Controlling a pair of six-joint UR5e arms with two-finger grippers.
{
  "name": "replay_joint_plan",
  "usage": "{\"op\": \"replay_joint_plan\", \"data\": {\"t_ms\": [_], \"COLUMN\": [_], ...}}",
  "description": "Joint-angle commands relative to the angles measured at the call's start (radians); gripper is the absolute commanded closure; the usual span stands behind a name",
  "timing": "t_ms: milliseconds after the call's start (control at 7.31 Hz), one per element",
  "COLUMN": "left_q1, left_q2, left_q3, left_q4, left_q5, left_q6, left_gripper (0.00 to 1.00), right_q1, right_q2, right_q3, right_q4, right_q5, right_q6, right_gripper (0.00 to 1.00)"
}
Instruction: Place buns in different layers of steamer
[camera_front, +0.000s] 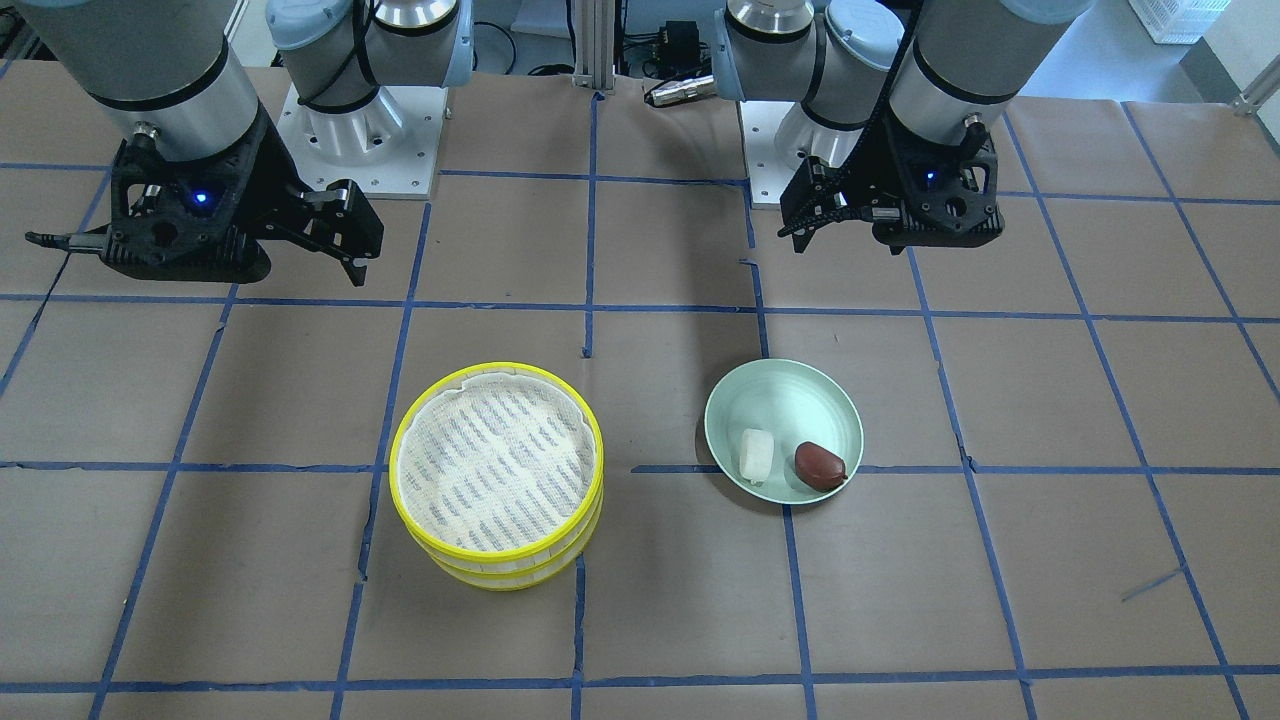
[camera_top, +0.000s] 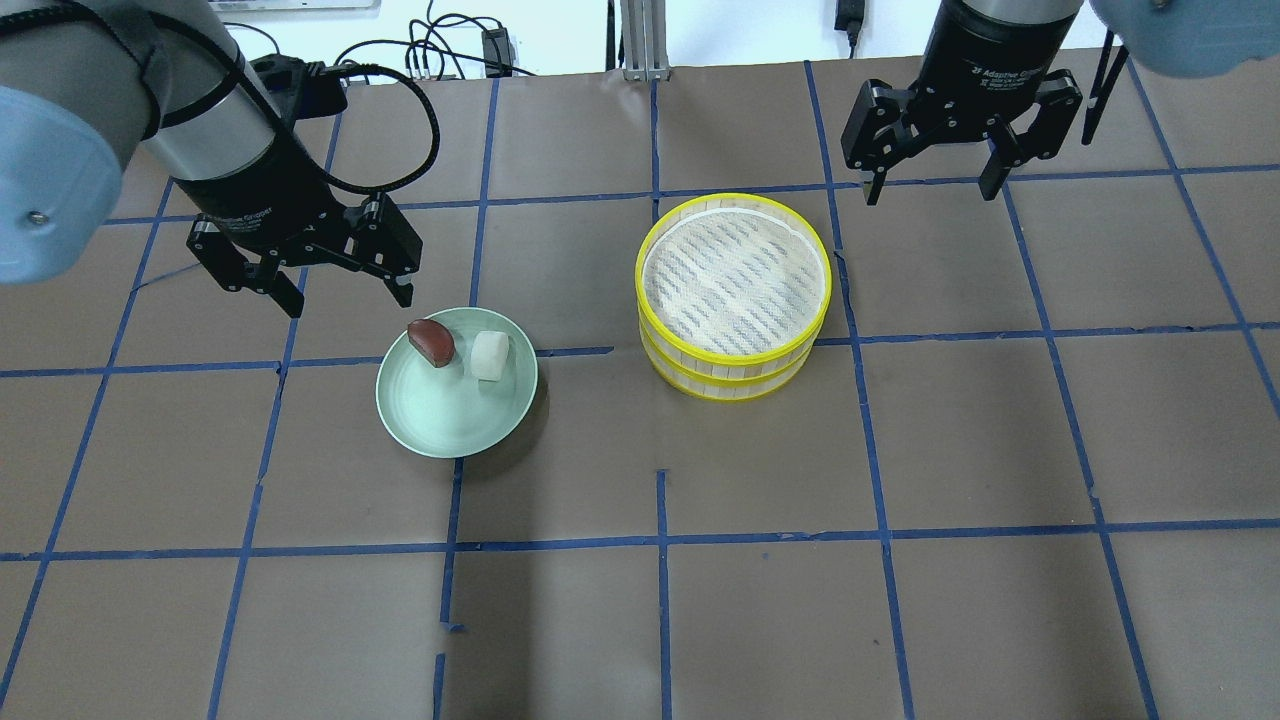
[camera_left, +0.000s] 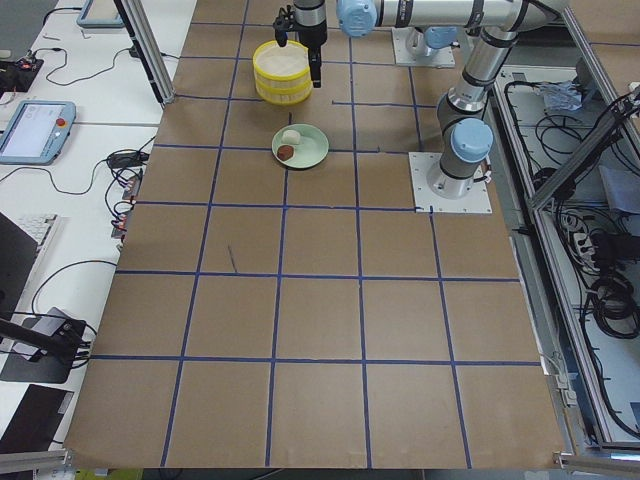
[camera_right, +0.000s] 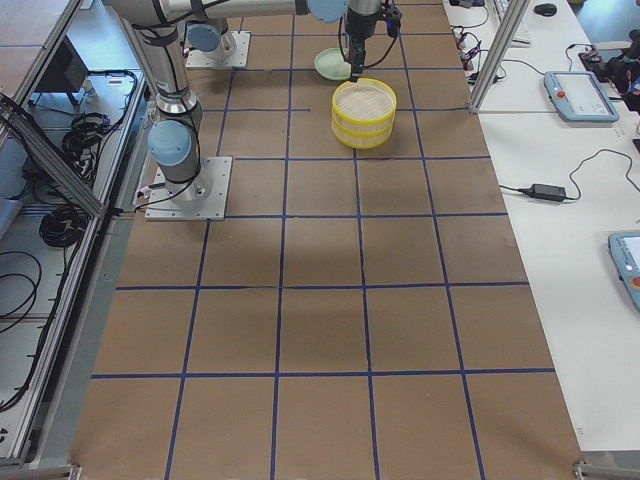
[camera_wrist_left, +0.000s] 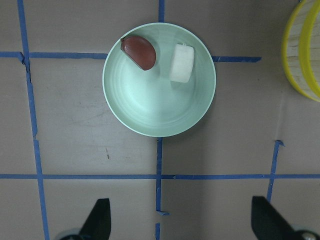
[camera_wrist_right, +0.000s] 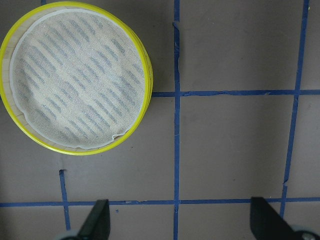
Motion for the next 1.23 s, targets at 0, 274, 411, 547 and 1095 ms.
{"op": "replay_joint_plan", "data": {"t_ms": [0,274,411,547,1095], "left_q1": [-0.001,-0.001,-0.002,-0.004,-0.004], "left_q2": [0.000,0.000,0.000,0.000,-0.008], "left_q3": [-0.001,0.001,0.007,0.007,-0.007], "left_q4": [0.000,0.000,0.000,0.000,0.003], "left_q5": [0.000,0.000,-0.002,-0.002,0.000], "left_q6": [0.000,0.000,0.000,0.000,-0.006], "left_gripper": [0.00,0.00,0.00,0.00,0.00], "right_q1": [0.000,-0.011,-0.017,-0.017,-0.037], "right_q2": [-0.001,-0.002,-0.004,-0.004,-0.008], "right_q3": [0.000,0.001,0.001,0.001,0.004], "right_q4": [-0.001,0.005,0.002,0.002,0.001], "right_q5": [0.002,-0.007,-0.011,-0.001,-0.003], "right_q6": [0.000,-0.003,-0.003,-0.003,0.002], "right_gripper": [0.00,0.00,0.00,0.00,0.00]}}
